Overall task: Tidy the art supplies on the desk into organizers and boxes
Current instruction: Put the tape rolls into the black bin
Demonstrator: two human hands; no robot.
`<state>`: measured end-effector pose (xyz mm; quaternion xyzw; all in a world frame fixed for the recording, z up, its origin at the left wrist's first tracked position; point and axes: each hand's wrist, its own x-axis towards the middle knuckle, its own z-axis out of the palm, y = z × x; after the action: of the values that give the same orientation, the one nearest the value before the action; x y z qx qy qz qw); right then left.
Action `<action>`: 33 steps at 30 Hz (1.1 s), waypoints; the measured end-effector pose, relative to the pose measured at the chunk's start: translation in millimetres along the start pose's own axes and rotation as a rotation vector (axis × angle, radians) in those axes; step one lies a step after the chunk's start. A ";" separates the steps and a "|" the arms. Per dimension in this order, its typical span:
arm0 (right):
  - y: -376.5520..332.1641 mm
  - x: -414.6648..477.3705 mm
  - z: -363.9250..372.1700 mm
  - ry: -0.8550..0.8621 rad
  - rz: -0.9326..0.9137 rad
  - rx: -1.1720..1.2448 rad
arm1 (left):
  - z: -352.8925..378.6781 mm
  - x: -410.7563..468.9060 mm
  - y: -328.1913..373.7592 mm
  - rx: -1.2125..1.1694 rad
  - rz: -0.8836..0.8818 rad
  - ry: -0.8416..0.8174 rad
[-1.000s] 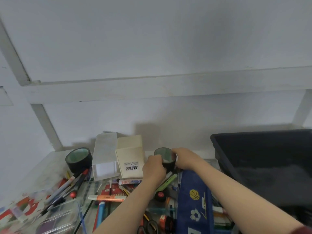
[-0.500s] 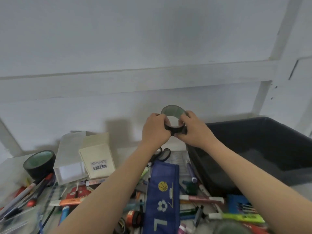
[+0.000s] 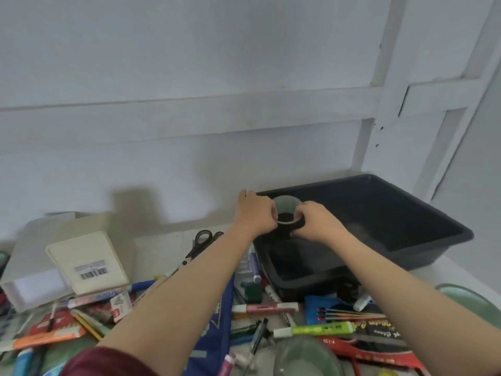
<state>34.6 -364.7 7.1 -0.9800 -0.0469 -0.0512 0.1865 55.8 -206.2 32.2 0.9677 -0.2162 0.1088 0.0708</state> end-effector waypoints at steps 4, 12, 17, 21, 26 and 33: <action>3.6 4.3 11.9 -0.145 0.061 0.083 | 14.0 5.5 3.4 0.153 -0.023 -0.122; 5.4 9.9 25.4 -0.189 0.101 0.256 | 23.7 17.7 5.5 0.321 -0.050 -0.208; 12.3 12.2 28.3 -0.156 0.251 0.438 | 28.5 19.2 4.0 0.379 -0.080 -0.162; 11.5 15.5 29.2 -0.222 0.321 0.525 | 31.9 21.7 1.0 0.407 -0.111 -0.132; 9.5 13.3 28.1 -0.342 0.301 0.578 | 34.3 24.9 1.1 0.390 -0.127 -0.105; 10.9 14.3 27.5 -0.303 0.278 0.499 | 32.4 18.0 -1.1 0.105 -0.101 -0.128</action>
<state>52.2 -363.7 -20.5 -0.8976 0.0491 0.1341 0.4170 77.9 -218.4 5.2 0.9847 -0.1653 0.0544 0.0112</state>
